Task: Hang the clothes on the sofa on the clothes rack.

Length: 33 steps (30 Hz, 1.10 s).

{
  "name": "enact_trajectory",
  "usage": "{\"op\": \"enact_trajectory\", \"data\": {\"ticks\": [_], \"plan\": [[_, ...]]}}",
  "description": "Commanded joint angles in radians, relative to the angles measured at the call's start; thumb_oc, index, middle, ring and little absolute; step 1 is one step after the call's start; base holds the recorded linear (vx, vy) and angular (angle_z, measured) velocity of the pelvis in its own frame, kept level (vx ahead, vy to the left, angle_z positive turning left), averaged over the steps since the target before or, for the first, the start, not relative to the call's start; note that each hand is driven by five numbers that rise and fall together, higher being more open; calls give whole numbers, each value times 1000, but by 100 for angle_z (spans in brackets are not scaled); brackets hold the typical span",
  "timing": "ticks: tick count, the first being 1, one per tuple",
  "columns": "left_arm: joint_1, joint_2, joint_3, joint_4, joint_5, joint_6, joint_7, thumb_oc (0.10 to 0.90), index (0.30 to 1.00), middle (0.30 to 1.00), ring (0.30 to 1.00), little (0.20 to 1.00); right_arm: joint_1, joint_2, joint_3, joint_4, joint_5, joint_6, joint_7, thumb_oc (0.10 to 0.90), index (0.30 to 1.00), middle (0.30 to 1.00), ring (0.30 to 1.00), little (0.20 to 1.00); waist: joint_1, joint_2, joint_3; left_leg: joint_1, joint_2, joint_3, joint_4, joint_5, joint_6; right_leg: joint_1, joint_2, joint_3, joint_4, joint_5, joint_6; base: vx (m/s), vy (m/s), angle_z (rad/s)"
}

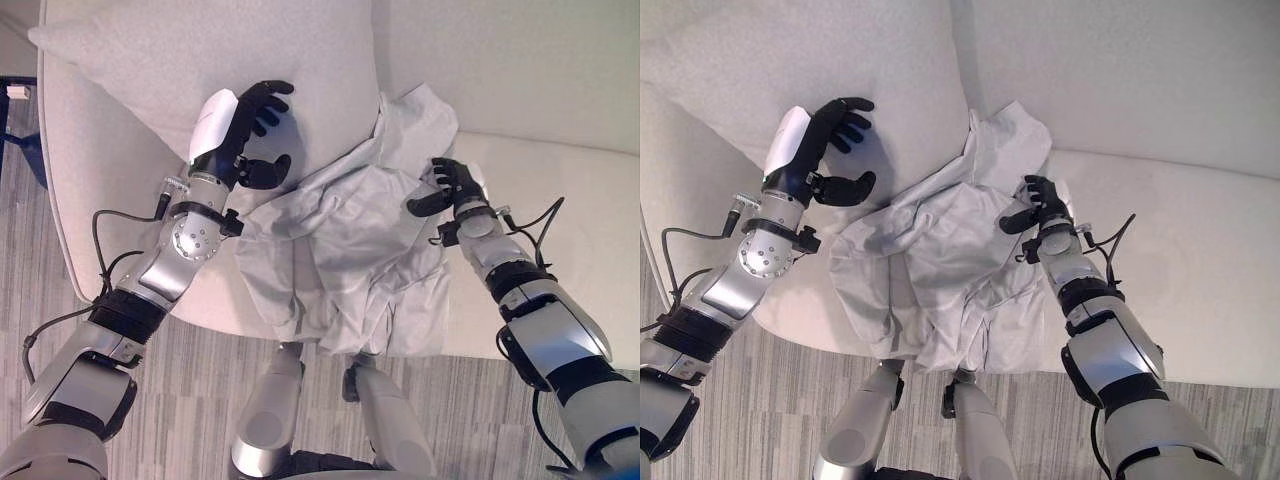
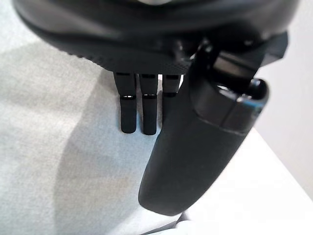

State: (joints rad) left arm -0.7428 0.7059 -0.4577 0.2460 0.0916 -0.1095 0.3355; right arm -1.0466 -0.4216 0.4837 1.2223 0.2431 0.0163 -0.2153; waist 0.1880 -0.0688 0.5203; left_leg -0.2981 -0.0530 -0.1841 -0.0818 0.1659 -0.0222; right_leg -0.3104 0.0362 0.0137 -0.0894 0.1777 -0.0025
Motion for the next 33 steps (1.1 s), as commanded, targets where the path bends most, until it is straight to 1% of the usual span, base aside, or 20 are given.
{"op": "enact_trajectory", "data": {"ticks": [1,4,5,6,9,12,15,16,17,18,19,21,23,24,25,26,28,29,31,33], "plan": [[-198,-22,22,-60,53,-26,37,800,900,900,900,900,-106,-8,32,58,26,7,-12,800,900,900,900,900,-15,-19,-1,-23,-10,-25,20,-86,7,-4,-125,52,2,36,142,3,9,17],[-228,-48,11,-54,59,-22,49,800,900,900,900,900,-99,0,25,93,33,14,-9,800,900,900,900,900,-11,-14,0,-40,-14,-38,18,-83,7,-18,-131,42,2,35,145,11,10,9],[-250,-63,-3,-54,62,-22,51,800,900,900,900,900,-92,6,33,117,27,17,-8,620,629,629,629,629,-7,-10,0,-47,-17,-46,16,-80,7,-24,-134,39,2,36,147,5,6,15],[-252,-63,-4,-53,62,-22,52,800,900,900,900,900,-93,6,32,118,26,16,-7,400,300,300,300,300,-8,-10,0,-49,-18,-47,17,-80,6,-24,-135,37,2,36,147,21,4,20],[-255,-79,-15,-52,74,-22,54,800,900,900,900,900,-67,10,36,137,-1,17,-16,400,300,300,300,300,-5,-2,0,-49,-22,-53,6,-77,7,-32,-137,31,2,36,149,17,-5,14],[-235,-74,-7,-70,94,-21,57,800,900,900,900,900,-15,0,23,91,-5,1,-38,400,300,300,300,300,-12,-1,0,-43,-22,-49,2,-78,7,-29,-139,32,2,37,150,6,-4,1],[-189,-64,25,-99,113,-20,61,800,900,900,900,900,90,-15,-9,-67,-29,-17,-69,400,300,300,300,300,-29,-4,0,-23,-20,-38,-1,-85,6,-18,-137,39,2,34,150,4,-23,0],[-185,-65,25,-102,114,-19,61,800,900,900,900,900,98,-16,-11,-76,-32,-13,-71,400,300,300,300,300,-28,-3,0,-20,-20,-38,-2,-85,6,-15,-137,40,2,33,150,10,-48,-2],[-160,-62,45,-131,136,-17,58,800,900,900,900,900,187,-30,-43,-190,-50,-31,-82,400,300,300,300,300,-43,-4,0,-6,-17,-33,-3,-91,6,-6,-137,43,2,28,149,8,-38,-5],[-154,-64,44,-135,137,-16,57,800,900,900,900,900,199,-32,-46,-203,-53,-26,-84,400,300,300,300,300,-41,-3,0,-1,-17,-33,-3,-92,7,-1,-137,44,2,27,149,18,-94,-7],[-130,-72,61,-183,156,-22,47,800,900,900,900,900,295,-42,-80,-303,-87,-39,-88,400,300,300,300,300,-55,0,0,12,-16,-32,-4,-95,7,8,-136,47,2,21,148,7,-56,-7],[-118,-82,61,-205,168,-23,38,800,900,900,900,900,348,-52,-104,-352,-104,-38,-92,400,300,300,300,300,-58,2,-1,22,-15,-34,-5,-98,7,15,-136,48,2,19,146,3,-79,-7],[-105,-96,77,-243,181,-31,35,800,900,900,900,900,435,-60,-143,-403,-128,-48,-89,400,300,300,300,300,-69,11,-1,33,-15,-37,-5,-99,5,25,-136,46,2,15,146,-13,-126,-3],[-96,-107,89,-278,186,-38,28,800,900,900,900,900,491,-58,-174,-420,-142,-54,-89,400,300,300,300,300,-79,22,-2,35,-14,-39,-5,-98,2,27,-136,46,2,12,145,-19,-112,-1],[-91,-109,89,-282,186,-37,27,800,900,900,900,900,499,-60,-176,-425,-144,-53,-89,400,300,300,300,300,-79,24,-5,36,-13,-40,-5,-98,2,28,-136,44,2,11,145,-16,-144,-2],[-84,-123,94,-303,178,-42,17,800,900,900,900,900,532,-52,-194,-424,-143,-54,-85,400,300,300,300,300,-86,34,-8,37,-13,-39,-5,-96,-1,30,-135,42,2,9,142,-1,-98,-3],[-75,-130,96,-317,171,-42,11,800,900,900,900,900,552,-51,-202,-426,-149,-54,-87,400,300,300,300,300,-90,41,-12,36,-11,-39,-5,-95,-3,30,-135,40,2,8,142,-2,-99,-3],[-71,-140,97,-328,160,-45,2,800,900,900,900,900,572,-46,-212,-433,-150,-56,-86,400,300,300,300,300,-98,50,-15,36,-9,-36,-5,-94,-6,31,-134,41,2,5,139,-7,-101,-2],[-66,-152,90,-332,148,-44,-7,800,900,900,900,900,583,-47,-218,-444,-155,-55,-87,400,300,300,300,300,-104,54,-17,36,-8,-34,-5,-92,-8,31,-132,41,2,4,138,-10,-94,-6],[-76,-182,57,-305,131,-37,-23,800,900,900,900,900,596,-51,-223,-461,-157,-59,-91,400,300,300,300,300,-122,61,-18,33,-3,-32,-5,-89,-10,30,-129,42,2,1,134,-15,-92,-10]]}}
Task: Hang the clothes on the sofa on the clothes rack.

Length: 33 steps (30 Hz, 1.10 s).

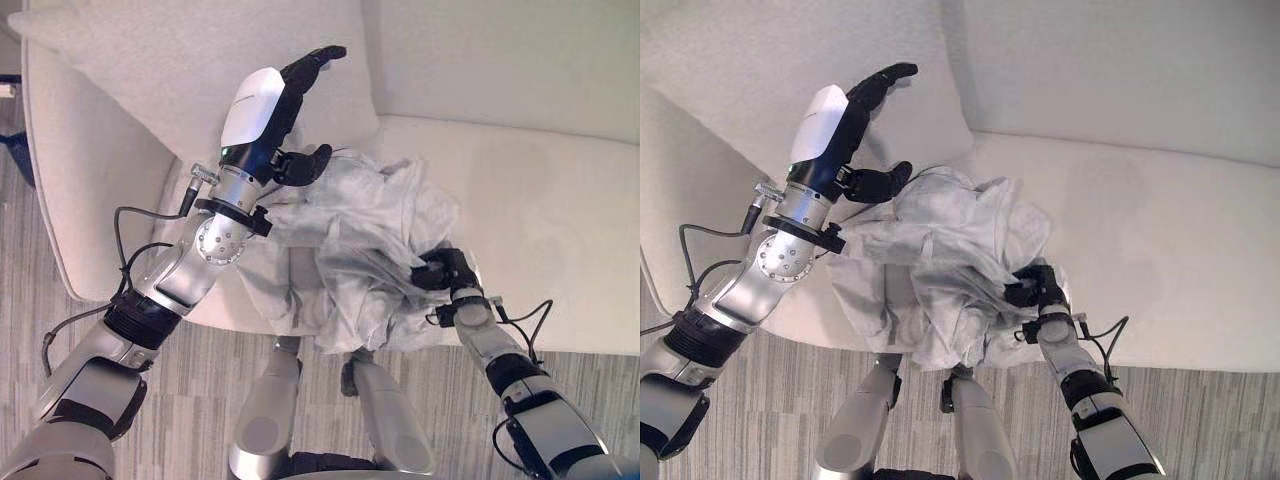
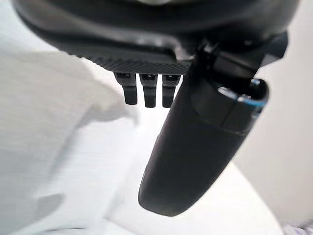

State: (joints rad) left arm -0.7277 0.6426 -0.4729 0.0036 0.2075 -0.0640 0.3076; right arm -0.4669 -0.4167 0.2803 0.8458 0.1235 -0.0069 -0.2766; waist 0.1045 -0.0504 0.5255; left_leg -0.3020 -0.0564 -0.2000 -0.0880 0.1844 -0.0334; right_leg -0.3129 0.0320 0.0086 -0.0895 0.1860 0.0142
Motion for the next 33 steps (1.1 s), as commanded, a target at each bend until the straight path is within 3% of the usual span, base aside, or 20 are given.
{"op": "enact_trajectory", "data": {"ticks": [1,11,15,30,31,32,33], "plan": [[-98,-132,54,-38,12,-77,0,800,900,900,900,900,15,-58,-21,-92,-37,-37,-33,400,300,300,300,300,-45,45,-23,37,2,-14,1,-107,1,31,-124,48,2,-7,116,-9,-54,-7],[-104,-253,-124,273,5,-43,-30,800,900,900,900,900,2,-85,-26,-164,-32,-54,-76,400,300,300,300,300,-93,41,-6,19,17,4,1,-100,-1,3,-109,70,2,-4,107,-7,-42,-11],[-114,-273,-182,420,71,-27,-9,800,900,900,900,900,17,-106,-33,-224,-31,-73,-94,400,300,300,300,300,-122,29,-6,-15,21,6,1,-96,-2,-35,-107,74,2,-4,102,-5,-12,-4],[-213,-131,-160,554,173,-8,112,800,900,900,900,900,95,-139,-54,-309,-25,-129,-88,400,300,300,300,300,-160,-29,-6,-87,43,11,1,-90,-8,-115,-98,72,2,7,97,-1,-7,-2],[-213,-126,-157,565,176,-4,116,607,611,611,611,611,100,-139,-56,-318,-26,-131,-87,400,300,300,300,300,-160,-35,-6,-89,45,11,1,-90,-9,-119,-97,73,2,7,97,0,0,0],[-211,-125,-152,580,179,-2,121,540,509,509,509,509,108,-137,-57,-324,-26,-133,-86,400,300,300,300,300,-161,-39,-6,-91,46,12,1,-90,-9,-121,-95,72,2,7,97,0,0,0],[-211,-126,-152,581,179,-3,122,400,300,300,300,300,109,-137,-57,-324,-27,-133,-87,400,300,300,300,300,-161,-39,-6,-91,46,12,1,-90,-9,-121,-95,72,2,7,97,0,0,0]]}}
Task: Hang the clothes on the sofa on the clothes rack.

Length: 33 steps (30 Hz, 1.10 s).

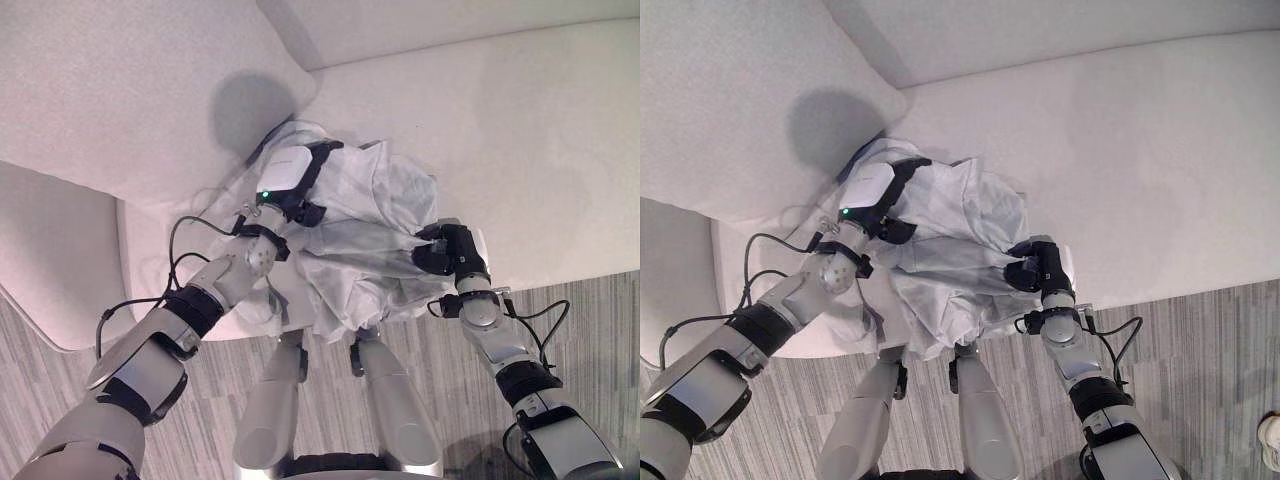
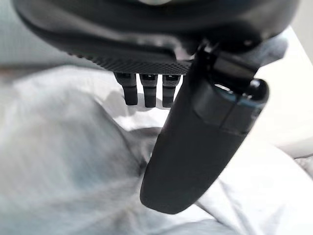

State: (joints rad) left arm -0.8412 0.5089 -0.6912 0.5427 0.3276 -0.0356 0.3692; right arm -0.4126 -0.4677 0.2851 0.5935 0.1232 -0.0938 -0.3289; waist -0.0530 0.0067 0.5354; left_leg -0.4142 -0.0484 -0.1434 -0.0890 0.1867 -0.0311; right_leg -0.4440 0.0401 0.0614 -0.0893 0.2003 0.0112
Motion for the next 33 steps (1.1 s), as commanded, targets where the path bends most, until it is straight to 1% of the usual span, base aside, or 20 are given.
{"op": "enact_trajectory", "data": {"ticks": [1,7,14,16,17,18,19,21,22,23,24,25,26,27,28,29,30,31,32,33], "plan": [[-91,8,68,59,66,-25,61,400,300,300,300,300,62,-85,-66,-79,-25,-49,-35,400,300,300,300,300,-7,-102,-15,21,40,-44,2,-92,-12,10,-101,19,2,-6,100,0,0,0],[-44,12,101,73,70,-22,70,400,300,300,300,300,94,-87,-108,-108,-23,-61,-48,400,300,300,300,300,-5,-108,-15,46,42,-44,2,-97,-14,34,-96,18,2,-13,98,0,0,0],[48,61,202,-10,29,-24,77,400,300,300,300,300,102,-130,-177,-186,-51,-49,-63,400,300,300,300,300,8,-91,-15,123,49,-42,2,-110,-21,113,-96,20,14,-38,87,0,-9,0],[133,95,299,-139,-7,-49,81,400,300,300,300,300,100,-169,-198,-266,-90,-43,-45,400,300,300,300,300,32,-67,-20,188,64,-41,2,-122,-30,150,-90,23,79,-87,70,7,-31,0],[139,96,304,-146,-6,-47,78,400,300,300,300,300,101,-169,-197,-268,-90,-42,-44,400,300,300,300,300,30,-67,-18,188,63,-42,2,-117,-30,149,-91,23,81,-84,71,16,-33,-1],[184,101,341,-206,-18,-62,75,400,300,300,300,300,107,-186,-200,-298,-105,-45,-29,400,300,300,300,300,39,-58,-34,209,67,-45,2,-120,-34,165,-88,21,100,-104,64,20,-87,-1],[271,114,416,-313,-34,-92,63,400,300,300,300,300,116,-225,-218,-351,-120,-59,6,400,300,300,300,300,62,-45,-66,239,75,-60,2,-111,-46,196,-86,7,128,-128,53,75,-133,1],[381,122,500,-416,-60,-109,46,400,300,300,300,300,124,-263,-236,-414,-134,-60,39,400,300,300,300,300,84,-31,-108,268,81,-88,2,-104,-58,240,-89,-22,148,-159,42,82,-129,14],[386,122,504,-421,-60,-106,43,400,300,300,300,300,125,-264,-235,-417,-134,-59,39,400,300,300,300,300,81,-30,-111,270,81,-89,2,-109,-58,244,-89,-24,146,-164,41,90,-201,46],[478,125,599,-522,-86,-123,45,400,300,300,300,300,130,-312,-285,-471,-141,-71,54,400,300,300,300,300,127,-19,-148,286,87,-126,2,-91,-79,292,-90,-69,163,-201,25,43,-152,46],[487,124,605,-533,-87,-119,41,400,300,300,300,300,133,-313,-286,-474,-140,-71,55,400,300,300,300,300,121,-17,-148,284,86,-131,2,-85,-80,292,-91,-74,163,-198,25,57,-277,49],[534,128,665,-599,-85,-138,40,400,300,300,300,300,112,-354,-316,-467,-143,-70,48,400,300,300,300,300,168,-11,-182,279,74,-160,2,-66,-92,349,-101,-135,159,-228,17,-3,-118,60],[542,125,672,-610,-85,-133,36,400,300,300,300,300,110,-356,-314,-466,-142,-71,48,400,300,300,300,300,155,-8,-181,274,70,-171,2,-56,-93,352,-104,-146,153,-220,18,-26,-216,88],[562,145,755,-652,-93,-140,63,400,300,300,300,300,57,-404,-330,-498,-155,-65,34,400,300,300,300,300,182,-19,-214,272,61,-118,2,-67,-92,404,-122,-209,134,-227,16,-79,-74,126],[579,144,789,-684,-89,-138,62,400,300,300,300,300,37,-412,-325,-510,-164,-59,36,400,300,300,300,300,185,-25,-228,287,64,-71,4,-66,-83,425,-134,-229,118,-213,22,-85,-75,140],[586,159,822,-689,-78,-142,72,400,300,300,300,300,9,-428,-320,-518,-167,-61,35,400,300,300,300,300,201,-35,-248,313,74,-28,11,-84,-76,438,-147,-246,106,-205,27,-79,36,148],[585,180,856,-702,-70,-145,85,400,300,300,300,300,-17,-441,-314,-519,-160,-65,35,400,300,300,300,300,214,-47,-269,338,87,4,39,-112,-70,449,-167,-266,91,-186,36,-111,52,127],[583,207,891,-715,-53,-145,95,400,300,300,300,300,-45,-465,-310,-528,-157,-71,40,400,300,300,300,300,225,-63,-289,359,113,31,87,-134,-68,458,-188,-290,75,-169,44,-97,51,92],[585,207,895,-718,-53,-144,94,400,300,300,300,300,-50,-465,-307,-527,-157,-71,40,400,300,300,300,300,221,-64,-287,355,111,30,95,-135,-67,460,-189,-292,70,-163,45,-55,147,96],[599,242,948,-743,-33,-149,100,400,300,300,300,300,-62,-472,-315,-544,-149,-77,50,400,300,300,300,300,222,-74,-331,406,174,68,140,-152,-71,477,-218,-326,56,-154,58,-37,228,103]]}}
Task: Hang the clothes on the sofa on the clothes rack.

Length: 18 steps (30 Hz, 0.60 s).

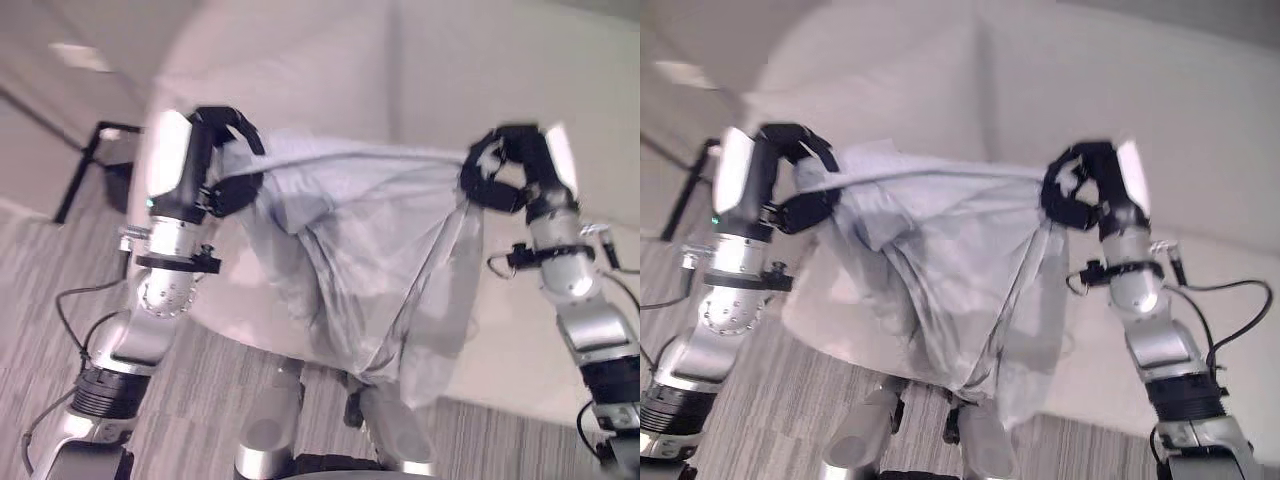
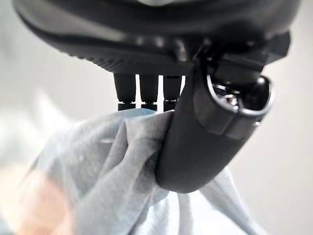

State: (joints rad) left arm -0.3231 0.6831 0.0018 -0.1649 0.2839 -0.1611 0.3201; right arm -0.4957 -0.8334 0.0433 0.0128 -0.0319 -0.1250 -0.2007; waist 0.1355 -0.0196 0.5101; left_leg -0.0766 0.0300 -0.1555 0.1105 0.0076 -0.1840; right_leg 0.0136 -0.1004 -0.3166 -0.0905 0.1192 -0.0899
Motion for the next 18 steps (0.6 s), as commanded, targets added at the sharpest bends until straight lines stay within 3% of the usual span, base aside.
{"op": "enact_trajectory", "data": {"ticks": [1,2,3,4,6,7,8,9,10,11,12,13,14,15,16,17,18], "plan": [[87,83,288,-42,20,-29,162,400,300,300,300,300,11,-121,-76,31,0,-48,-70,400,300,300,300,300,37,-51,-329,101,141,98,-40,39,74,27,-96,30,54,-67,169,-36,222,106],[90,82,292,-44,20,-30,162,400,300,300,300,300,9,-120,-74,31,0,-48,-70,400,300,300,300,300,34,-51,-327,100,141,96,-41,43,74,28,-96,28,52,-62,168,-72,367,94],[93,125,335,-51,31,-35,177,400,300,300,300,300,-15,-162,-67,41,-13,-45,-60,400,300,300,300,300,39,-46,-365,156,209,94,-20,82,50,36,-127,0,64,-57,186,-95,409,76],[89,141,350,-53,40,-36,189,400,300,300,300,300,-42,-179,-53,46,-20,-45,-57,400,300,300,300,300,42,-42,-379,176,230,77,-23,108,33,38,-144,-17,66,-45,198,-108,579,56],[56,203,362,-30,59,-24,219,400,300,300,300,300,-96,-221,-34,64,-25,-47,-63,400,300,300,300,300,56,-36,-399,182,219,-15,-18,135,1,44,-175,-32,60,-5,229,-148,520,57],[39,230,372,-20,64,-20,230,400,300,300,300,300,-127,-227,-11,70,-23,-47,-60,400,300,300,300,300,63,-34,-413,203,209,-38,-55,83,-4,42,-186,-40,38,17,250,-192,495,91],[32,257,386,-22,66,-12,232,400,300,300,300,300,-160,-234,9,91,-36,-41,-62,400,300,300,300,300,63,-33,-420,224,193,-30,-110,-11,9,34,-195,-48,14,50,268,-133,328,60],[33,258,389,-22,65,-11,232,400,300,300,300,300,-169,-233,16,96,-37,-41,-64,400,300,300,300,300,63,-35,-419,224,189,-27,-111,-11,11,34,-198,-47,8,59,269,-175,395,47],[5,294,394,-14,68,-16,227,400,300,300,300,300,-183,-244,23,116,-38,-42,-65,400,300,300,300,300,70,-35,-425,235,174,-5,-158,-61,24,9,-227,-63,3,93,293,-275,606,17],[-62,347,369,9,67,-2,237,400,300,300,300,300,-209,-220,42,134,-36,-27,-68,400,300,300,300,300,74,-33,-430,232,125,4,-198,-106,60,-22,-244,-54,3,100,314,-359,782,29],[-115,373,334,38,70,-2,248,400,300,300,300,300,-227,-216,45,151,-42,-26,-86,400,300,300,300,300,77,-44,-428,214,95,-4,-198,-110,78,-41,-257,-30,3,120,326,-312,657,19],[-153,391,298,53,63,1,255,400,300,300,300,300,-244,-219,56,157,-52,-17,-99,400,300,300,300,300,67,-46,-418,195,69,-21,-198,-101,98,-47,-247,17,3,137,320,-219,489,59],[-217,394,245,86,55,8,265,400,300,300,300,300,-257,-220,69,167,-50,-18,-105,400,300,300,300,300,53,-53,-409,163,25,-55,-198,-80,119,-38,-220,104,24,142,296,-154,306,65],[-231,396,233,94,55,7,267,400,300,300,300,300,-260,-222,69,171,-49,-19,-107,400,300,300,300,300,55,-56,-405,159,21,-56,-198,-73,120,-45,-224,106,29,145,294,-222,508,92],[-315,414,151,113,56,11,266,400,300,300,300,300,-328,-245,117,231,-18,-19,-119,400,300,300,300,300,59,-57,-403,127,-35,-93,-198,-40,144,-12,-150,203,159,54,255,-164,338,68],[-331,414,140,121,56,11,268,400,300,300,300,300,-341,-248,125,242,-14,-22,-121,400,300,300,300,300,60,-58,-398,125,-37,-95,-198,-35,144,-22,-153,204,176,48,253,-200,513,112],[-409,407,62,157,49,22,260,400,300,300,300,300,-381,-267,164,271,28,-23,-120,400,300,300,300,300,58,-65,-401,107,-70,-123,-198,-13,147,16,-64,226,245,-71,217,-96,172,85]]}}
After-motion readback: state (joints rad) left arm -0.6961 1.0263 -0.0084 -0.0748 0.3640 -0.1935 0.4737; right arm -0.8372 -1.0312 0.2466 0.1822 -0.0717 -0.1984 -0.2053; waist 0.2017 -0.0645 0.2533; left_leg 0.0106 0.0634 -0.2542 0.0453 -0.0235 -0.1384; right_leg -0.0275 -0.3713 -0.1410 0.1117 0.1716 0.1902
